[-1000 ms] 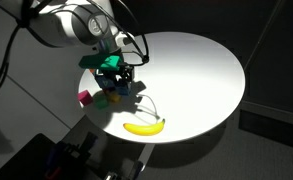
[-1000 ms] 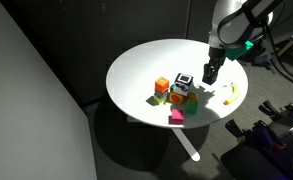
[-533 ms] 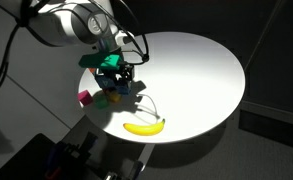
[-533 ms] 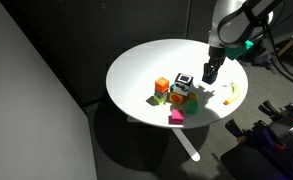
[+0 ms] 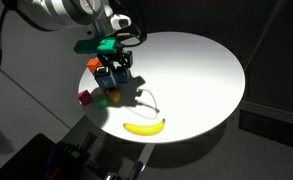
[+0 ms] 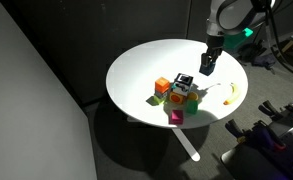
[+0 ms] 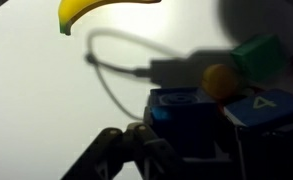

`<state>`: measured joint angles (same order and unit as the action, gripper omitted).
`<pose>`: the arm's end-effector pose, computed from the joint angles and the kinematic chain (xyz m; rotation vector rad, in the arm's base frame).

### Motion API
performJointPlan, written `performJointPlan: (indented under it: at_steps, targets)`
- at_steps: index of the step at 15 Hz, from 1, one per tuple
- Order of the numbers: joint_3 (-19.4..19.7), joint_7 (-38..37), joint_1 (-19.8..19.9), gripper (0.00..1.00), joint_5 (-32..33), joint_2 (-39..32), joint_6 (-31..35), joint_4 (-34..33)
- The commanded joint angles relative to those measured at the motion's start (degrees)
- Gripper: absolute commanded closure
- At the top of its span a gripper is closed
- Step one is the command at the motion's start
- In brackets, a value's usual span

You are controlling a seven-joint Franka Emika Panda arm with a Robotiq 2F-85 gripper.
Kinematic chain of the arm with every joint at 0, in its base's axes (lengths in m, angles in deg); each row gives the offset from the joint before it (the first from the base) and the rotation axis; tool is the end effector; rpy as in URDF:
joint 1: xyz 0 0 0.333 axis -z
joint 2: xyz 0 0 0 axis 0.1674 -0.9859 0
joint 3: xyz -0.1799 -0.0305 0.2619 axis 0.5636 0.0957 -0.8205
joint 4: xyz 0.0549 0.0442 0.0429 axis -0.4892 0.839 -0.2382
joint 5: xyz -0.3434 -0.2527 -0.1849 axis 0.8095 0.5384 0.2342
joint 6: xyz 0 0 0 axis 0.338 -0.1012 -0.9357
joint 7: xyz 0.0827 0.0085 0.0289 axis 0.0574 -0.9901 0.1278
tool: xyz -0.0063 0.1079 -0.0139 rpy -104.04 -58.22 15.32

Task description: Pick up the blue block and put it on the orange block

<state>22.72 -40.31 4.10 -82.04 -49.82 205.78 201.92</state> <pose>0.5690 0.0756 0.1789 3.0652 0.3191 -0.0551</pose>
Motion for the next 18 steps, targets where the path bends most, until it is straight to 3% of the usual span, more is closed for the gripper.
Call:
performJointPlan:
  at_steps: [1,11,18]
  targets:
    - [-0.93,0.51,-1.06,0.68,1.86,2.7,-5.84,-2.55]
    - [-4.66,1.98,-4.53,0.68,3.8,1.32,-16.27,-12.03]
    - [-5.58,-0.07,-6.96,0.68,4.87,-2.11,-17.54,-16.65]
